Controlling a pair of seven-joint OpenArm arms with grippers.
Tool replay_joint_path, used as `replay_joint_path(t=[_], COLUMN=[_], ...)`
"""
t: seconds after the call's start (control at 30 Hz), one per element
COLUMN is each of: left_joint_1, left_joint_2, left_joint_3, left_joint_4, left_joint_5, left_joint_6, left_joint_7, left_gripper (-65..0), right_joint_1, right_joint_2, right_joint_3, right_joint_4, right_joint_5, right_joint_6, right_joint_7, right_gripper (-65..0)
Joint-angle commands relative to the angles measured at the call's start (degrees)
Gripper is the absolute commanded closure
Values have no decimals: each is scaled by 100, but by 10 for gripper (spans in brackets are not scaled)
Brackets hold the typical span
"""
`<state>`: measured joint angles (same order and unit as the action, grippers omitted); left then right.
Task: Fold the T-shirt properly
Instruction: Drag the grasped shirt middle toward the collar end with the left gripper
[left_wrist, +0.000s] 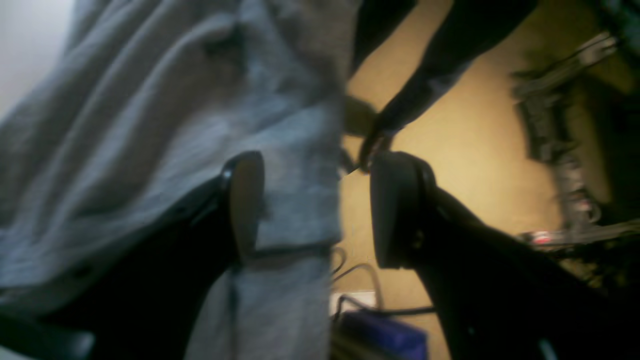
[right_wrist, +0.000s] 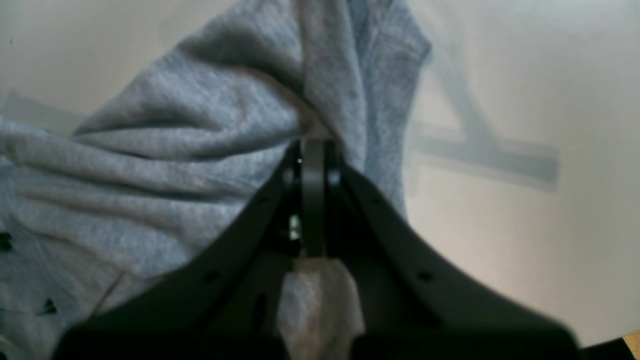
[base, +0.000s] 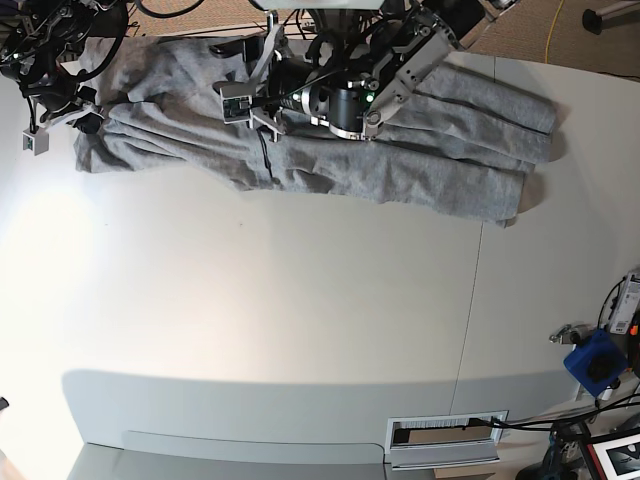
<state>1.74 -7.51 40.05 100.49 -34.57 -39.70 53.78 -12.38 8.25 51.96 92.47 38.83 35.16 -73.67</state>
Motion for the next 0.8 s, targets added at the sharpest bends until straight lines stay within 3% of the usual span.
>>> replay_joint_path(t=[0.0,0.07,0.23,0.37,0.57,0.77], left_joint_1=[-50,-48,-46,-50,-50,-83], left_joint_2=[68,68,66,66,66,63], left_joint_3=[42,138,695,1270,2129,2277], left_joint_4=[105,105,98,98,92,-157], left_joint_5=[-111,284,2741,4094,5040,5353], left_joint_6=[-30,-30,52,1043,1923,2297], left_joint_7=[-136,-332,-1298,-1672,-1674,-1633], left_gripper=[-339,-338,-306,-298,-298,-297], right_joint_1=[15,15,15,15,15,15], right_joint_2=[96,96,96,96,96,96], right_joint_3=[26,26,26,26,26,26], right_joint_4=[85,85,85,85,85,85], right_joint_5=[81,81,81,81,79,79], right_joint_6=[-2,-2,-2,-2,-2,-2], right_joint_7=[83,83,83,83,83,83], right_gripper=[0,0,0,0,0,0])
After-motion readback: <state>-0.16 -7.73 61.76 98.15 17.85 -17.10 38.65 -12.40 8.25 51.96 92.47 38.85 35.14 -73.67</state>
